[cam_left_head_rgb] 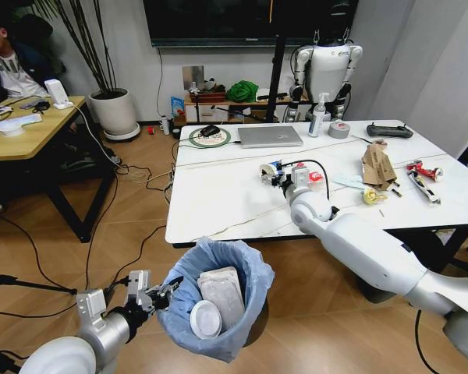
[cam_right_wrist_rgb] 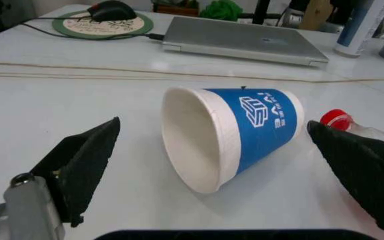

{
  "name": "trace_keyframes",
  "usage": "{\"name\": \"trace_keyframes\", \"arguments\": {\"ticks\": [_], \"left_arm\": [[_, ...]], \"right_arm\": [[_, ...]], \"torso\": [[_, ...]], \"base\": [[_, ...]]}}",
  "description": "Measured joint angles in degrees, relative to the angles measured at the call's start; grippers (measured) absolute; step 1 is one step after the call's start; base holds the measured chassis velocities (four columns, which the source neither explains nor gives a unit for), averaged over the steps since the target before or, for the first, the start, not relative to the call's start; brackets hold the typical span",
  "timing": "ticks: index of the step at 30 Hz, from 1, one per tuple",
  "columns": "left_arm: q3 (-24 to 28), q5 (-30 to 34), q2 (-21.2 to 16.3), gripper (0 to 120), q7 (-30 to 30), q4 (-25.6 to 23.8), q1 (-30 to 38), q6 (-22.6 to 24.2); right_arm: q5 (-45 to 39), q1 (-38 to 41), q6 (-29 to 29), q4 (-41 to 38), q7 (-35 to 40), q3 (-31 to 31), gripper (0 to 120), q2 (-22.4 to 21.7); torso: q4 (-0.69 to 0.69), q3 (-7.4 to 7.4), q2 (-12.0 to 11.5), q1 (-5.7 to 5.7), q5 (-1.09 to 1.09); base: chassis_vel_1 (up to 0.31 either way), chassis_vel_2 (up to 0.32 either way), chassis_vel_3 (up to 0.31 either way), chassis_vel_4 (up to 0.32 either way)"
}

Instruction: Pick up the trash bin and place the trash from the table into it.

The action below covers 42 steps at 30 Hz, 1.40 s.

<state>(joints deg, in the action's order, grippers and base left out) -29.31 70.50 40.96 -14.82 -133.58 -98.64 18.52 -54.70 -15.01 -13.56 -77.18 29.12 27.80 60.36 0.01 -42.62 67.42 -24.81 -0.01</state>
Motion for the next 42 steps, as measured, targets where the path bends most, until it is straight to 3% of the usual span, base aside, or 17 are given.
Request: {"name": "trace_keyframes", "arguments": {"ticks": [6, 10, 18, 22, 33, 42], "left_arm": [[0.0, 0.0, 0.1, 0, 0.0, 0.0, 0.0, 0.0], [0.1, 0.0, 0.3, 0, 0.0, 0.1, -0.1, 0.0], [0.2, 0.0, 0.4, 0, 0.0, 0.3, 0.2, 0.0], [0.3, 0.0, 0.4, 0, 0.0, 0.4, 0.3, 0.0], [0.1, 0.0, 0.4, 0, 0.0, 0.4, 0.4, -0.1], [0.0, 0.0, 0.4, 0, 0.0, 0.4, 0.4, -0.1]], "right_arm": [[0.4, 0.8, 1.0, 4.0, -0.9, 0.8, 99, 2.2], [0.4, 1.4, 2.2, 7.4, -2.4, 0.8, 82, 3.4], [0.7, 1.4, 2.4, 8.6, -2.7, 0.7, 60, 3.3], [1.4, 1.3, 2.5, 10.4, -2.9, 0.6, 38, 3.9], [1.6, 1.3, 2.9, 11.1, -3.7, 0.5, 2, 3.8], [1.4, 1.5, 3.6, 11.2, -4.9, 0.5, 0, 3.6]], "torso": [[0.00, 0.00, 0.0, 0.00, 0.00], [0.01, 0.00, 0.0, 0.00, 0.00], [0.00, 0.00, 0.0, 0.00, 0.00], [0.00, 0.00, 0.0, 0.00, 0.01], [0.00, 0.00, 0.0, 0.00, 0.01], [0.00, 0.00, 0.0, 0.00, 0.01]], "base": [[0.000, 0.000, 0.000, 0.000], [0.000, 0.000, 0.000, 0.000], [0.000, 0.000, 0.000, 0.000], [0.000, 0.000, 0.000, 0.000], [0.000, 0.000, 0.000, 0.000], [0.000, 0.000, 0.000, 0.000]]}}
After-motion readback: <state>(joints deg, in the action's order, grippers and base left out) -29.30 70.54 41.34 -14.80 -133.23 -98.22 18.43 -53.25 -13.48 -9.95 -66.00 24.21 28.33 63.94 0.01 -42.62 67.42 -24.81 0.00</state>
